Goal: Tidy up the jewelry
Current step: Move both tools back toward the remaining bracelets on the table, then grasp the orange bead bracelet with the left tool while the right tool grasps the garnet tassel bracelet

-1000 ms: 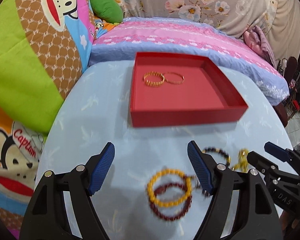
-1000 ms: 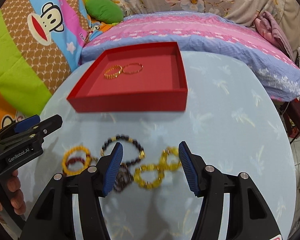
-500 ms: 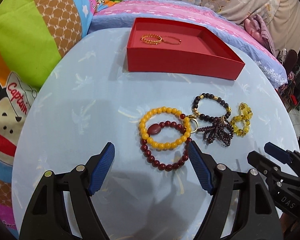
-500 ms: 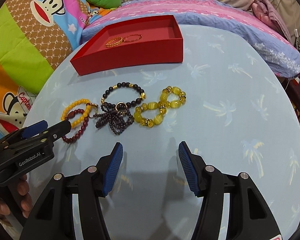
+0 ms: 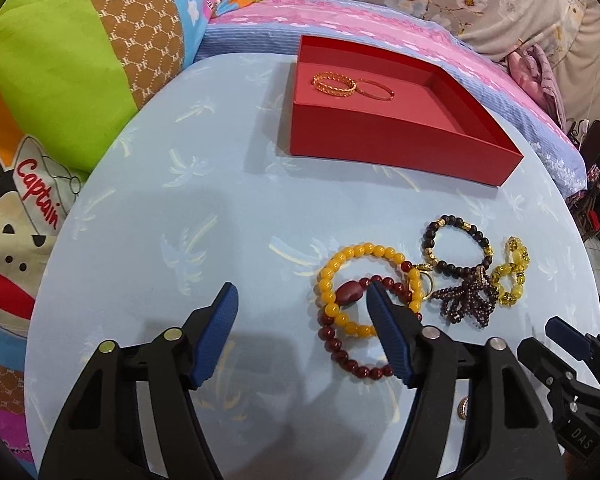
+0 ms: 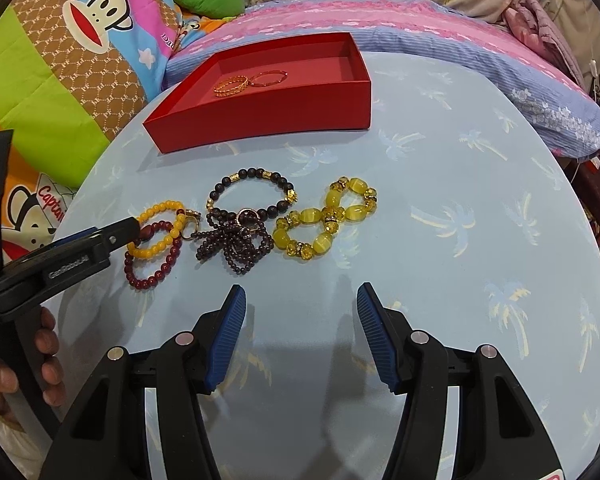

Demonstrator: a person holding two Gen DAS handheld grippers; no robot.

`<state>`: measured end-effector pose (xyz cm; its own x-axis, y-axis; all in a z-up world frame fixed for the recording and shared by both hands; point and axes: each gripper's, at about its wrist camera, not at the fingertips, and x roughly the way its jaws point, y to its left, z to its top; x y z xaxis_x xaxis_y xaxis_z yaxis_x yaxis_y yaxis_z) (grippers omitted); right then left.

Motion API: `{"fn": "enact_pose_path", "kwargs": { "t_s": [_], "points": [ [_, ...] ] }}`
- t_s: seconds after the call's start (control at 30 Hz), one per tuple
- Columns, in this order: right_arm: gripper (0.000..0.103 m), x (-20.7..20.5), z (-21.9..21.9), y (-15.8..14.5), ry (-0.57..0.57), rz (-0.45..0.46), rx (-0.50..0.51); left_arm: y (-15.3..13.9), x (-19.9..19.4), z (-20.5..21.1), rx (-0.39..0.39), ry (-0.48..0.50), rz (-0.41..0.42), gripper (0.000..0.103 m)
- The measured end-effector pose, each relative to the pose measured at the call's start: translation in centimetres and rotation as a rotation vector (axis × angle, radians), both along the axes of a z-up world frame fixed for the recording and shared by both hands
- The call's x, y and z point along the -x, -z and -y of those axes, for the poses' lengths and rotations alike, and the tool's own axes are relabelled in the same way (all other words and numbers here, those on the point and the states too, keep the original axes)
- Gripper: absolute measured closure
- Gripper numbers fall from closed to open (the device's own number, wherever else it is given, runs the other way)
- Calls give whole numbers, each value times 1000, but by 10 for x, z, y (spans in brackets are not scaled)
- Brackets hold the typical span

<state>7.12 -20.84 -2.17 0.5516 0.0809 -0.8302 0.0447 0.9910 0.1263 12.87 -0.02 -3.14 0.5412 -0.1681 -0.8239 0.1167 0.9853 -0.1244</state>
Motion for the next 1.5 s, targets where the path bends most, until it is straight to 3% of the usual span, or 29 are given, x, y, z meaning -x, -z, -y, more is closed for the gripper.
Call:
{"fn": "enact_pose_path", "kwargs": {
  "t_s": [0.2, 0.33, 0.47, 0.53, 0.73, 0.87, 0.97, 1.33, 1.5],
  "points": [
    [47, -2, -2, 1, -7, -3, 0, 5, -12, 5, 29, 22, -19, 55],
    [47, -5, -3, 2, -11, -7, -2, 5, -15, 8, 57, 47, -33, 70],
    [47, -9, -8, 2, -23, -9, -9, 3, -14, 15, 72, 90, -43, 93],
    [47, -10, -10, 1, -31, -7, -8, 1, -13, 18, 68, 98, -41, 96],
    [48, -16, -17, -1, -58, 4, -9, -9, -6, 17, 74, 102, -20, 96],
    [56, -20, -25, -1, -84, 5, -15, -19, -2, 14, 78, 98, -2, 96],
    [67, -24, -31, 1, -109, -2, -20, -23, 0, 14, 72, 99, 8, 96],
    [74, -38, -38, 15, -117, -18, -6, -8, -2, 12, 60, 90, -37, 96],
    [92, -41, -36, 17, -115, -5, 5, -5, -2, 12, 62, 90, -47, 96]
  ]
}}
